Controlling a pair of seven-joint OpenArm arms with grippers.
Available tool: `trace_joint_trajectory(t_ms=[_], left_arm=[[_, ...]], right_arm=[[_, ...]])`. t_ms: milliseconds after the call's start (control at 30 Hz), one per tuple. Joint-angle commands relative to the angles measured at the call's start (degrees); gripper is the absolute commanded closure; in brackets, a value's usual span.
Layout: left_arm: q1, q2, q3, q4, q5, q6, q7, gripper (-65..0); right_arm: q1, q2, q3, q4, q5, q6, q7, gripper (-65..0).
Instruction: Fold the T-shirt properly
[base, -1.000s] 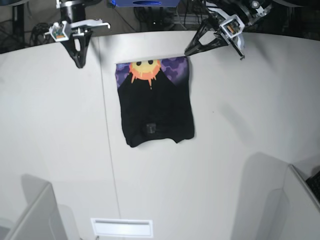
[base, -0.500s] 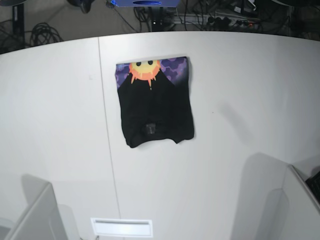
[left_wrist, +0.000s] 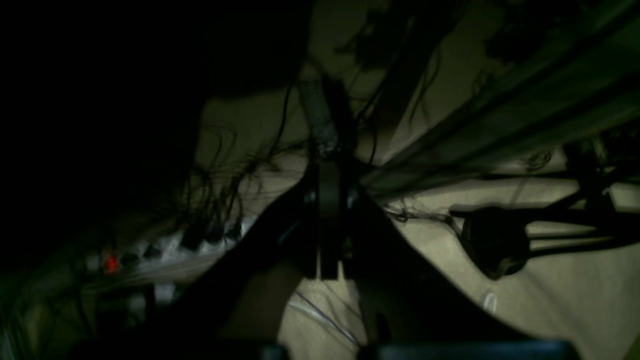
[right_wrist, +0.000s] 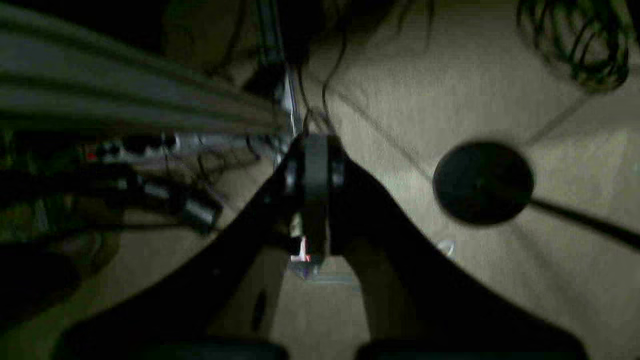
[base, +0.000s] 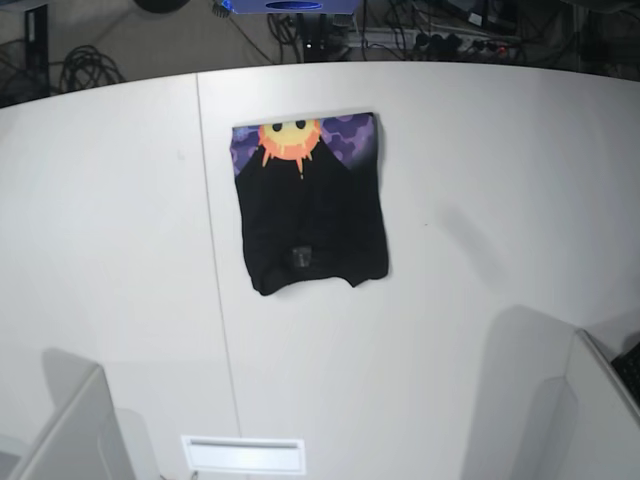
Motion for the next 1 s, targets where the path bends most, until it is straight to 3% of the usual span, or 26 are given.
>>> trace_joint_trajectory(t_ms=[0,100,333,467,567,633,967], left_arm=[[-0.48,0.15,-0.14,-3.69,0.27,-0.31,-0.8,0.0],[-5.22,1.47,-0.4,-6.02,0.18,-0.31,6.41,0.0],[-12.34,4.81,-0.75,-5.19,-0.35,-0.22,47.2,0.0],[-13.75,5.95,-0.84,0.7,-3.95,-0.22,59.86,0.0],[-15.77,5.95,-0.49,0.97,-10.02,-0.22,64.08,0.0],[-16.12,5.87,-0.14,1.06,-12.39,-0.22,63.72,0.0],[-15.77,5.87,-0.14,1.06,-10.2,-0.22,62.41,0.0]], right_arm=[[0.61,0.71,-0.43,-3.86,0.0,0.08,0.57,0.0],[7.37,0.89,-1.04,-15.11,0.09,0.08,-4.97,0.0],[19.59,3.0,-1.13,-19.16,0.0,0.08,-33.45,0.0],[25.13,3.0,-1.13,-19.16,0.0,0.08,-37.84,0.0],[26.89,2.73,-1.13,-19.16,0.0,0.08,-38.02,0.0],[27.59,2.65,-1.13,-19.16,0.0,0.08,-38.02,0.0],[27.51,2.65,-0.96,-19.24,0.09,0.08,-37.58,0.0]])
